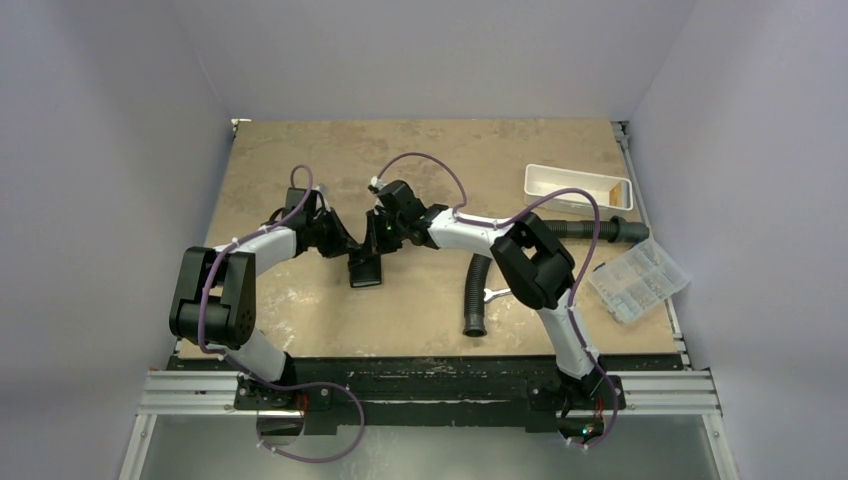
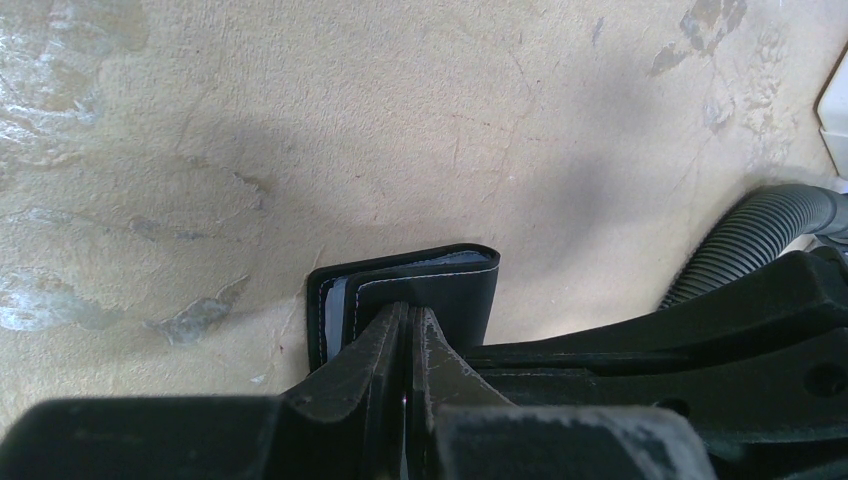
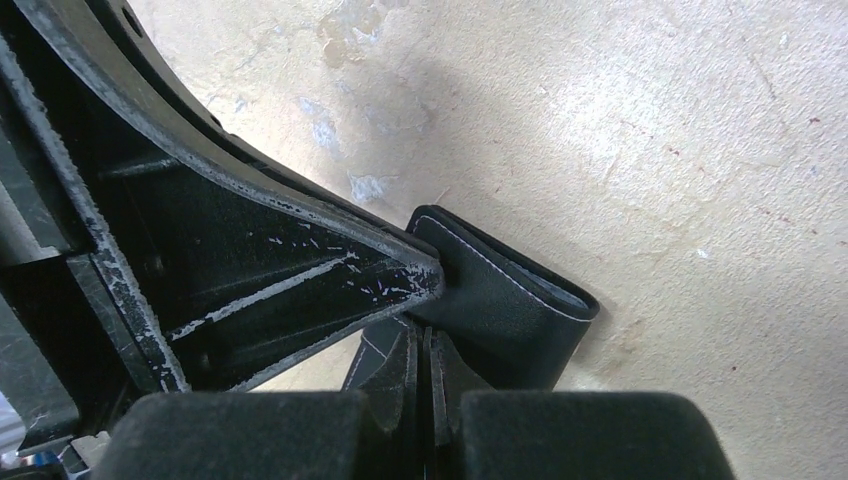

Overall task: Put the credit cards into the card holder
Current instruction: Close the card holder at the center of the board.

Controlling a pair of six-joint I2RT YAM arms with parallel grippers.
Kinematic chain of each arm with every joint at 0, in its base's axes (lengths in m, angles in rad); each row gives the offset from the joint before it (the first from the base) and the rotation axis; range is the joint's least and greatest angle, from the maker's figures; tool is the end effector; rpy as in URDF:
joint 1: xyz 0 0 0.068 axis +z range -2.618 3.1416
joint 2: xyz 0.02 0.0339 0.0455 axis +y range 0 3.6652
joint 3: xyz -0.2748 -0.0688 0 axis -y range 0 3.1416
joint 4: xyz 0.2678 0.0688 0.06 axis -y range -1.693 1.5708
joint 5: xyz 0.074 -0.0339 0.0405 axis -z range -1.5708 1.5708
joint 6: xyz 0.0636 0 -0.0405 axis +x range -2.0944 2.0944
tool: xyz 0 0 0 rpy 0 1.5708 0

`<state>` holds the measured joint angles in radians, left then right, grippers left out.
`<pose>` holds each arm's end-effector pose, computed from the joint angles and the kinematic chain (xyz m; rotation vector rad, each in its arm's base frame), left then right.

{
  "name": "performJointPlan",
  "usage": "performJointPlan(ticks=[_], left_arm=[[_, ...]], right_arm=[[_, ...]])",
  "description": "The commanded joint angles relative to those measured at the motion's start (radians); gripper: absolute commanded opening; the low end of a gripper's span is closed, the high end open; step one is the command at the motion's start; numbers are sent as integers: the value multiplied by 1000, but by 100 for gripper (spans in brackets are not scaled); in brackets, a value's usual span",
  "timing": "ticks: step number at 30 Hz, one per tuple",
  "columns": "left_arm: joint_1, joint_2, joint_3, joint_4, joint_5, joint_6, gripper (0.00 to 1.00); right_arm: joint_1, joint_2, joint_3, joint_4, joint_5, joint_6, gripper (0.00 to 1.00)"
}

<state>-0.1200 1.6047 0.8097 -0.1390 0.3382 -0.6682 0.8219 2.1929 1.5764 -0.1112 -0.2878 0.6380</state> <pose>0.3344 -0.0616 0.1313 -0.5595 2.5273 -0.7345 0.3504 0.4035 0.1411 -0.3921 2.4793 1.0195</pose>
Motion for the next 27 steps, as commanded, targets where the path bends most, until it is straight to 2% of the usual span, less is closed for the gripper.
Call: performJointPlan(ticks=[1,5,16,21,27], left_arm=[[9,2,-4,-41,-63,48,0],[9,0,-5,-38,-65,47,0],[9,-2,-5,-37,-66,46,0],[9,-7,-5,-43,-70,50,0],[9,-5,-4,-42,-71,47,0]], right_arm=[[-4,17,-9,-14,89,-60,0],[24,-5,-62,20,138,-80,0],[128,-73,-255,150,415,-182,0],[155,-91,-316,225,450,-245,0],[200,-75,-311,218,504,-336,0]])
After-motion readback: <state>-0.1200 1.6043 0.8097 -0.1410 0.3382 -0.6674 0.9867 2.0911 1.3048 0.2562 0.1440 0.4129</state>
